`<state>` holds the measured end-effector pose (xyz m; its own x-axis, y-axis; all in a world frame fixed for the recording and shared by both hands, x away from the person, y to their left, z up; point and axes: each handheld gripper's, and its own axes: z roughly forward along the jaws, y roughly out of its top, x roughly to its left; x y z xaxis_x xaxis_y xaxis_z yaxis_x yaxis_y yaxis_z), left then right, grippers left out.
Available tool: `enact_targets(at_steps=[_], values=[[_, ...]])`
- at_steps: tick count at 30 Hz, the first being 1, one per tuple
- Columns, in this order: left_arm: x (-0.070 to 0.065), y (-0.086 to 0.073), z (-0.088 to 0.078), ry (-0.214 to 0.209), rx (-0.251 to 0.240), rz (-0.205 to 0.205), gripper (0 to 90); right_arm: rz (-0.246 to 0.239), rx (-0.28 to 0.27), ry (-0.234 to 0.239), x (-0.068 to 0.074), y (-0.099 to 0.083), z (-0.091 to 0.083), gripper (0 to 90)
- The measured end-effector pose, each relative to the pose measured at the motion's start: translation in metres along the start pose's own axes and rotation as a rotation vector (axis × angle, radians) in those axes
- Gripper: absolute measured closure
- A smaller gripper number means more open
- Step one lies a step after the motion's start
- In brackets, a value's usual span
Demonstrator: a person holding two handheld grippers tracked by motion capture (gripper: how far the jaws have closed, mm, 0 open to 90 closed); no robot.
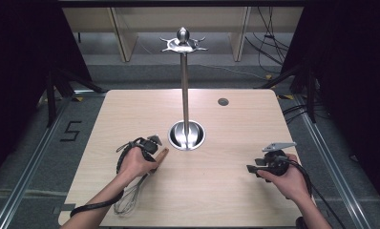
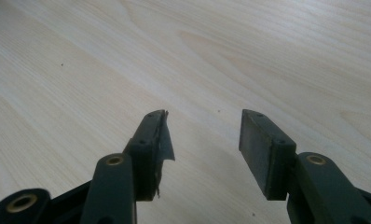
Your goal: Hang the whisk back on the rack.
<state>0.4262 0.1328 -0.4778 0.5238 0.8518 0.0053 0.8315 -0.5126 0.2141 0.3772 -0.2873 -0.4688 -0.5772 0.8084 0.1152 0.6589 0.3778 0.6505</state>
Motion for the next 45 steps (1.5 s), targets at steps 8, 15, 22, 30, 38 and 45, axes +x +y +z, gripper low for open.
enact_targets(at_steps=[8,15,22,30,38,45], values=[[0.002,0.0,0.005,-0.055,0.034,0.033,62.7,0.078,0.053,0.006,0.004,0.0,-0.004,51.7],[0.005,-0.001,0.004,-0.036,0.02,0.063,67.8,0.063,0.032,-0.001,0.004,0.0,-0.002,51.8],[0.011,-0.008,-0.015,-0.069,-0.123,0.001,68.1,0.069,0.049,0.001,0.005,0.0,-0.003,51.7],[0.012,-0.019,-0.038,-0.103,-0.303,-0.027,68.1,0.078,0.055,0.003,0.005,0.001,-0.004,51.8],[0.014,-0.03,-0.052,-0.119,-0.447,-0.019,68.2,0.073,0.053,0.001,0.005,0.001,-0.004,51.8],[0.016,-0.041,-0.065,-0.126,-0.558,0.01,68.2,0.083,0.032,-0.001,0.006,0.0,-0.002,51.8]])
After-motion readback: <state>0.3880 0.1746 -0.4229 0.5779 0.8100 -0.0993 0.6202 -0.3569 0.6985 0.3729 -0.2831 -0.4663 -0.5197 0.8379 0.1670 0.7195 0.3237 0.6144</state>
